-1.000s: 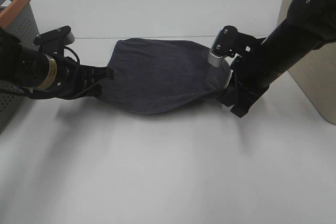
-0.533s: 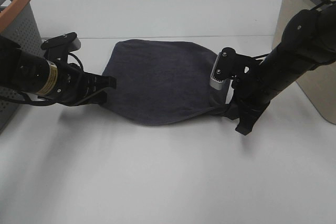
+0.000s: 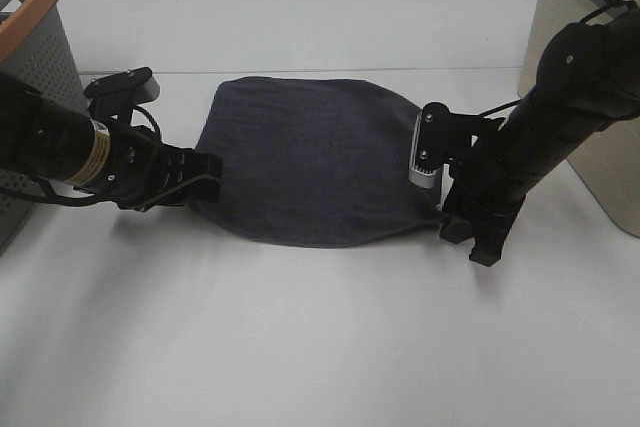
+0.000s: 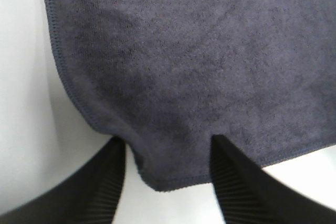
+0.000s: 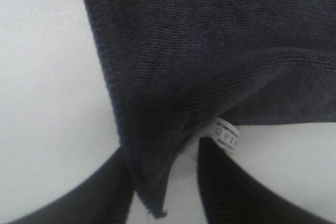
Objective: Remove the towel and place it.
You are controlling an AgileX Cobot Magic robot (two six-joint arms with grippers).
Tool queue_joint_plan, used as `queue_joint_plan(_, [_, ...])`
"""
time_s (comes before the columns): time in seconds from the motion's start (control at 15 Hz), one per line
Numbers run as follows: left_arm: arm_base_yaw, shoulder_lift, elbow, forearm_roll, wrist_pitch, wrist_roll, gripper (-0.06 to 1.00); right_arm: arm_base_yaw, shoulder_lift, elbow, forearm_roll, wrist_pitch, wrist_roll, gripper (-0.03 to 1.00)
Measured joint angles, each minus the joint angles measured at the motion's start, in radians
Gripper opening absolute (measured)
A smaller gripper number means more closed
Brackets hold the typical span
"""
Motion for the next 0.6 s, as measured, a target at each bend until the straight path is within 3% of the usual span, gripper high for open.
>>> queue_joint_plan(0.13, [0.0, 0.0, 0.0, 0.002, -0.013, 0.0, 0.78, 0.0, -0.001, 0.0, 0.0, 0.006, 0.0, 0.77])
queue_joint_plan(0.2, [0.0, -0.004, 0.0, 0.004, -0.028, -0.003, 0.83, 0.0, -0.014, 0.0, 0.0, 0.008, 0.0, 0.82])
queue_joint_plan(0.6, [0.0, -0.203, 0.0, 0.027, -0.026, -0.09, 0.85, 0.0, -0.251, 0.001, 0.0, -0.032, 0.0, 0.85])
